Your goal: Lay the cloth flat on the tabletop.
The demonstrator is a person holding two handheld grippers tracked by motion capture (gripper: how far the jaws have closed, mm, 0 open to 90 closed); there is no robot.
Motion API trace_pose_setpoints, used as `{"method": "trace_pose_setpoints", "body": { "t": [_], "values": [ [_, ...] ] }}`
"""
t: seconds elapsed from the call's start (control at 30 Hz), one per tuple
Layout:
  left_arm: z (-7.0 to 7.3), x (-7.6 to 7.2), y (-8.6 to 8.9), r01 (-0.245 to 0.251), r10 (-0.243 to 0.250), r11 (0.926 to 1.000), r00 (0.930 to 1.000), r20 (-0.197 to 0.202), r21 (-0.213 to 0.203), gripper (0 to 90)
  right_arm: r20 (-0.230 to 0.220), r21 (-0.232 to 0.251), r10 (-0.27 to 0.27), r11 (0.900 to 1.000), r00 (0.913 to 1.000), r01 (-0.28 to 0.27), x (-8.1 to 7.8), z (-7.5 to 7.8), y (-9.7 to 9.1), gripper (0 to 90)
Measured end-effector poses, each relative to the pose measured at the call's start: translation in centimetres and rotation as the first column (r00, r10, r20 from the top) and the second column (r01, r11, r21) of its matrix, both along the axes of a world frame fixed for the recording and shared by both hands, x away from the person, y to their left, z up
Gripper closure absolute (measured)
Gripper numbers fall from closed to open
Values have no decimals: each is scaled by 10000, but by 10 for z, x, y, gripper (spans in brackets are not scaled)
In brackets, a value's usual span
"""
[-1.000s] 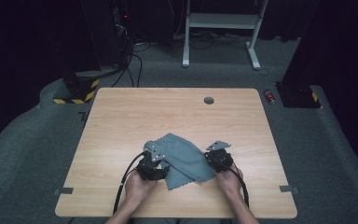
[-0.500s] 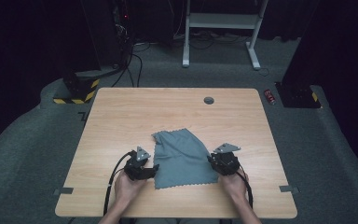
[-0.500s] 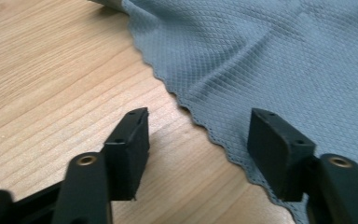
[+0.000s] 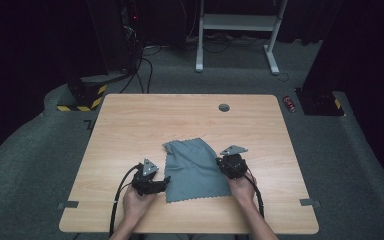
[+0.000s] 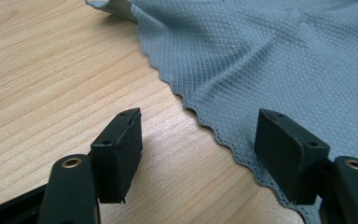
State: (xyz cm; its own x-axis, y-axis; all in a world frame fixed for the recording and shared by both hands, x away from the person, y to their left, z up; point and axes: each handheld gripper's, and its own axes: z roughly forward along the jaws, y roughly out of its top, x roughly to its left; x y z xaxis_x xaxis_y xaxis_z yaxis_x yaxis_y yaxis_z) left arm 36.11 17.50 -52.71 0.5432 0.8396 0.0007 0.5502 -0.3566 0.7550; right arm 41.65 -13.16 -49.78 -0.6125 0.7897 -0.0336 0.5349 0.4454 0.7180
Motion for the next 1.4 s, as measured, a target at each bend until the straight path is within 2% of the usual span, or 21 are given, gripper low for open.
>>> {"method": "trace_pose_setpoints", "body": {
  "t": [0.1, 0.2, 0.3, 0.4, 0.53, 0.6, 0.67, 0.77, 0.93, 1.03, 1.23, 1.3, 1.4],
  "values": [
    [0, 0, 0, 1, -1, 10000, 10000, -1, 2, 326, 347, 60, 533, 9985, 9980, -536, -8, 9, 10, 891],
    [0, 0, 0, -3, 3, 10000, 10000, -2, -3, 326, 465, -17, 1183, 9930, 9919, -1183, -16, 13, 26, 889],
    [0, 0, 0, -22, 22, 10000, 10000, -8, 2, 324, 292, -167, 1812, 9834, 9830, -1807, -24, 9, 45, 888],
    [0, 0, 0, -25, 25, 10000, 10000, -9, 8, 322, 27, -368, 2401, 9701, 9707, -2398, -29, -1, 61, 884],
    [0, 0, 0, -31, 31, 10000, 10000, -12, 8, 322, -277, -443, 2841, 9575, 9584, -2851, -35, -8, 71, 816],
    [0, 0, 0, -47, 47, 10000, 10000, -18, 6, 321, -111, -174, 2756, 9611, 9612, -2758, -35, -1, 68, 804],
    [0, 0, 0, -53, 53, 10000, 10000, -18, 6, 320, 0, 272, 2380, 9709, 9713, -2379, -33, 9, 61, 800],
    [0, 0, 0, -55, 55, 10000, 10000, -19, 13, 320, 79, 302, 1873, 9818, 9823, -1874, -23, 19, 51, 795],
    [0, 0, 0, -76, 76, 10000, 10000, -31, -5, 319, -287, 355, 1145, 9929, 9930, -1135, -5, 12, 48, 712],
    [0, 0, 0, -69, 69, 10000, 10000, -18, 13, 318, -510, 357, 960, 9949, 9941, -943, 1, 3, 53, 672],
    [0, 0, 0, -78, 78, 10000, 10000, -20, 16, 317, -882, 580, 1203, 9916, 9888, -1155, 7, -6, 68, 644],
    [0, 0, 0, -88, 88, 10000, 10000, -22, 14, 317, -987, 371, 1346, 9906, 9860, -1315, 8, -9, 74, 667],
    [0, -1, 0, -109, 109, 9999, 9999, -28, 18, 315, -1102, 45, 1510, 9885, 9824, -1514, 10, -11, 79, 760]
  ]
}}
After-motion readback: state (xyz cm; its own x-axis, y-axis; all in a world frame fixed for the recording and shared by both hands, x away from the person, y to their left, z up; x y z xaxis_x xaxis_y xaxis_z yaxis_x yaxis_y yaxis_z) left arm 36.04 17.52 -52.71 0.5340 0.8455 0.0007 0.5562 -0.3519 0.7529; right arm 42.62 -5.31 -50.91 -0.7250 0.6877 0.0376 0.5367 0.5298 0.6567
